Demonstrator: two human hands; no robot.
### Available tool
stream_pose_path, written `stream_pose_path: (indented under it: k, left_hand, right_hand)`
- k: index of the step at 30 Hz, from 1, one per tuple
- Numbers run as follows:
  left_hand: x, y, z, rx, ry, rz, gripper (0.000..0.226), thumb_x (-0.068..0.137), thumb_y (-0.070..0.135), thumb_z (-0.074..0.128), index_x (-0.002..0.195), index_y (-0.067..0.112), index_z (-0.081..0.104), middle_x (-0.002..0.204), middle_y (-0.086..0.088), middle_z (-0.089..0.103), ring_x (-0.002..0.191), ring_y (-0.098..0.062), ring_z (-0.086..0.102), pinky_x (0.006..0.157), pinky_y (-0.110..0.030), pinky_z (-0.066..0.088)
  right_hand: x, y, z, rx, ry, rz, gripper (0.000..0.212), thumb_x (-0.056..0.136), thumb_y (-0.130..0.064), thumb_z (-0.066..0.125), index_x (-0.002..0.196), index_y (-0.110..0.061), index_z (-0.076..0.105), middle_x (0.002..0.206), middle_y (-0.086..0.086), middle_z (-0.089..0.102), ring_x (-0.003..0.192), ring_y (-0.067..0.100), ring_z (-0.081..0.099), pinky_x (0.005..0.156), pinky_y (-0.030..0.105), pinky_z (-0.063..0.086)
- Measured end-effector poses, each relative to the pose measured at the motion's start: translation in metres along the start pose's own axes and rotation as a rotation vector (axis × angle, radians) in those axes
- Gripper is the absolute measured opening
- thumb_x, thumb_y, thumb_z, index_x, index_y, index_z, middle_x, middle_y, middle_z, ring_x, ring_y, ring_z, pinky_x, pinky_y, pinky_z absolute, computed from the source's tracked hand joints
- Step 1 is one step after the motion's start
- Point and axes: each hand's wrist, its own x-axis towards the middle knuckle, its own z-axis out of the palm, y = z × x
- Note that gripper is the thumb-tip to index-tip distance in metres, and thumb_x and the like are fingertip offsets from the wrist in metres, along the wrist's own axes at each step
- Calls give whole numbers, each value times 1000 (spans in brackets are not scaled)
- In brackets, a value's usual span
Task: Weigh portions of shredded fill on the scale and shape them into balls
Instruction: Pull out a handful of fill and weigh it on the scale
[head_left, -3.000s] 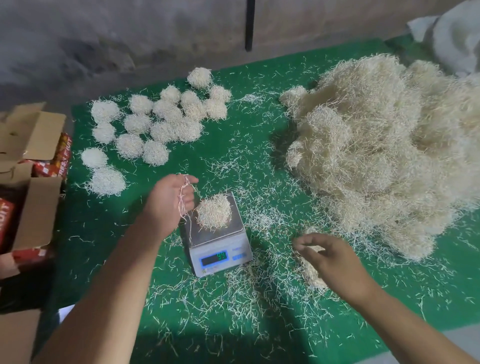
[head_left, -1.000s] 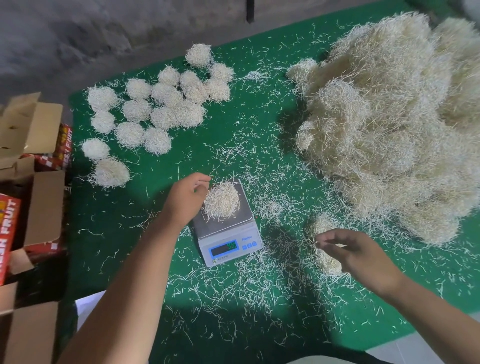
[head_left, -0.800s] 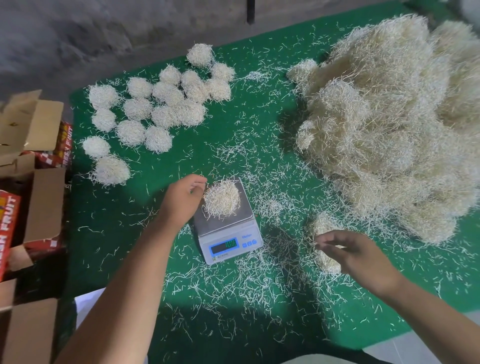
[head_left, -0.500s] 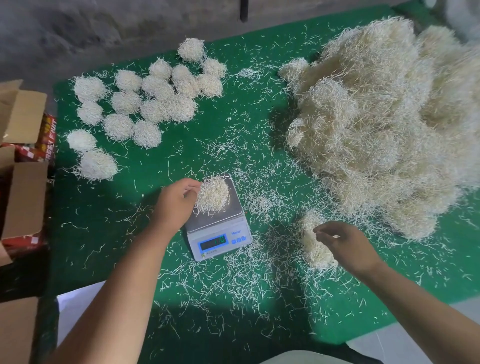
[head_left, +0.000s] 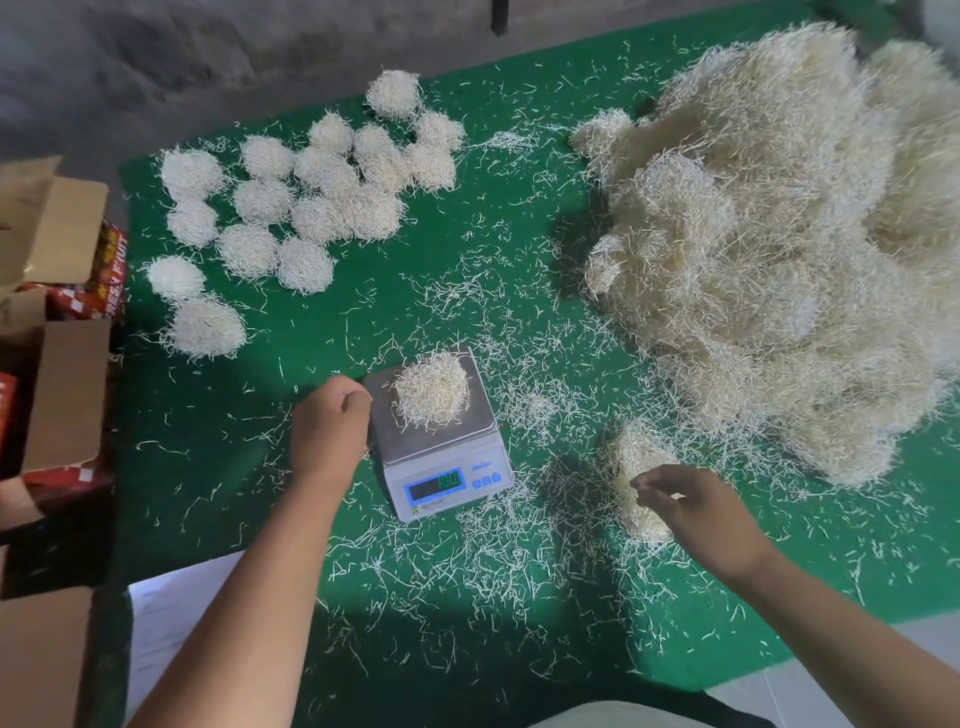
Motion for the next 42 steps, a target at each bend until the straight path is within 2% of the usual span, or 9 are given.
stream_pose_path:
  k: [4,6,10,16,21,27,31,38,42]
  left_hand:
    - [2,-1,3,0,-9,10,17,88,34,48,84,30,64,71,6,68,65,-22,67,57,-33,50]
    - [7,0,7,48,-13,94,24,90,50,56,109,37,60,95,5,68,83,-19,66,67,-33,53]
    - [24,22,21,154,-237,188,113,72,75,77,159,54,8,161,11,21,150,-21,23,110,-50,37]
    - [47,50,57,443,-538,294,145,51,80,85,155,59,-13,172,12,-10,160,-31,-5,119,-74,18]
    - [56,35,78,578,-583,282,127,61,68,90,160,50,12,166,-6,20,153,-33,16,116,-63,34]
    - [56,27,90,549,-500,300,86,76,46,85,149,39,40,138,-10,47,132,-31,42,106,-52,44]
    - [50,32,85,478,-438,267,71,82,40,77,147,31,47,131,-8,55,116,-26,54,102,-43,46]
    - [-3,58,36,-291,-266,-108,85,70,26,66,153,19,50,134,1,60,91,3,62,80,-23,50]
    - [-52,87,-3,-718,-216,-339,41,56,16,57,88,36,75,83,8,74,84,-21,71,71,-34,55]
  right_hand:
    - [2,4,0,1,-1,7,13,102,-30,69,101,-43,72,97,-25,75,89,-15,67,77,17,49]
    - [3,5,0,-2,-9,14,12,102,-32,69,101,-43,72,94,-30,75,90,-18,66,76,16,48]
    - [5,4,2,7,-12,22,12,103,-32,68,101,-41,75,96,-31,74,90,-14,68,76,20,50]
    - [2,-6,2,17,-34,22,11,103,-33,67,101,-36,77,102,-24,76,92,-2,71,85,29,54]
    - [-4,-13,-3,31,-24,17,12,102,-28,69,100,-37,77,102,-25,75,90,-3,71,82,27,54]
    - [-11,-6,-7,-5,-24,49,12,104,-29,66,106,-29,77,104,-21,76,88,24,77,86,52,62]
    - [-13,-5,-7,4,-25,70,11,104,-31,66,104,-34,77,102,-23,77,86,8,76,87,46,62]
    - [-13,-46,-4,154,-53,64,10,103,-31,66,103,-32,75,101,-21,78,71,-2,70,73,28,59]
    - [-17,-94,1,338,-100,52,14,104,-32,63,107,-30,76,100,-17,78,78,4,72,79,33,62]
